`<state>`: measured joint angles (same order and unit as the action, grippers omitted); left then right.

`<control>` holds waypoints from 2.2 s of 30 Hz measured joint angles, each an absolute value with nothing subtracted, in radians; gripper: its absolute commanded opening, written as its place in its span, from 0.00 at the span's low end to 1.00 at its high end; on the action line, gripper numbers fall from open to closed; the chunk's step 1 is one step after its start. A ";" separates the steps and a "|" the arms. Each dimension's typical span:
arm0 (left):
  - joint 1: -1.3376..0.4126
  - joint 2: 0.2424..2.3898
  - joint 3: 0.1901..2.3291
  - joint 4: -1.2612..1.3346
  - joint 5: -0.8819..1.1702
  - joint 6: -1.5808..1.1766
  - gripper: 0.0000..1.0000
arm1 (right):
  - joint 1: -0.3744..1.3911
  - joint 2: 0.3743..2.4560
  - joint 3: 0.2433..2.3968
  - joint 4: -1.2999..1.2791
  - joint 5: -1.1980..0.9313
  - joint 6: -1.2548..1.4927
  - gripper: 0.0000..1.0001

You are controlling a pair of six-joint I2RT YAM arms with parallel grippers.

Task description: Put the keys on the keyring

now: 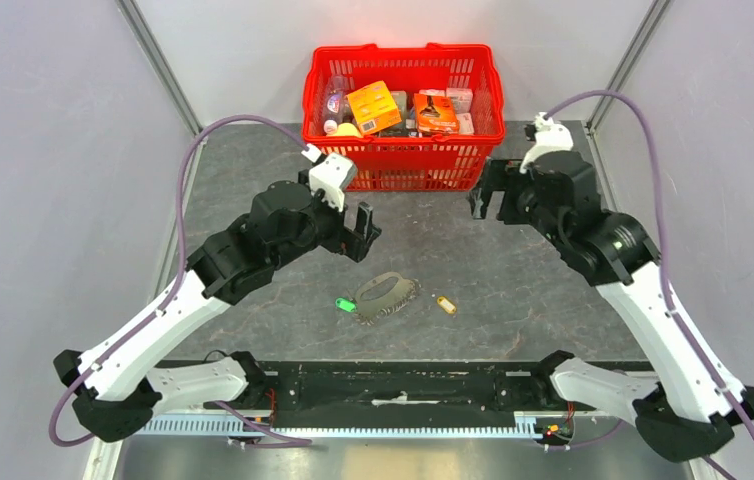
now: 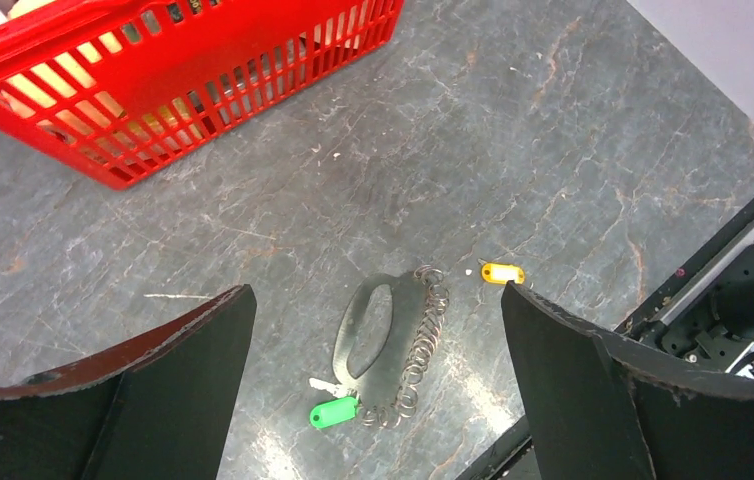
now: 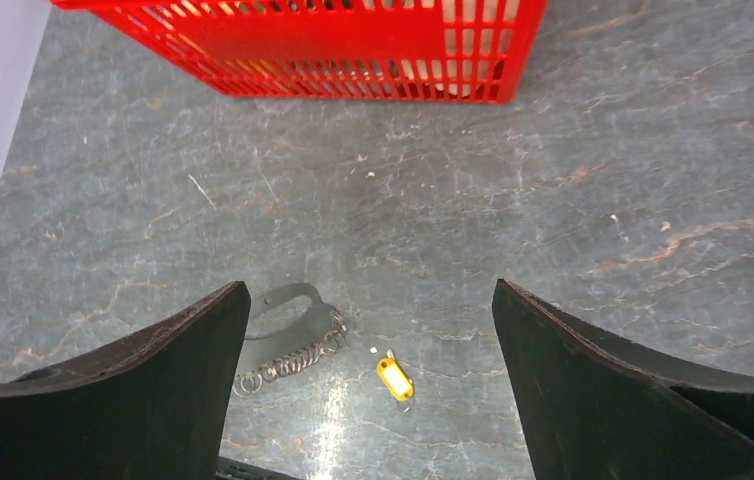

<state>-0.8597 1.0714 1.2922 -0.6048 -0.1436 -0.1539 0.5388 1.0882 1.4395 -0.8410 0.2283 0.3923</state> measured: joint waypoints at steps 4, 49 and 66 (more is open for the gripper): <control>-0.861 1.039 1.282 -0.612 -0.187 -0.177 1.00 | 0.538 1.033 1.427 -0.844 0.260 0.392 0.99; -1.028 1.201 0.873 -0.553 -0.262 -0.546 0.88 | 0.558 0.966 0.982 -0.870 -0.184 0.404 0.95; -1.029 1.119 0.770 -0.638 -0.353 -0.733 0.59 | 0.758 1.097 0.958 -0.764 -0.167 0.476 0.89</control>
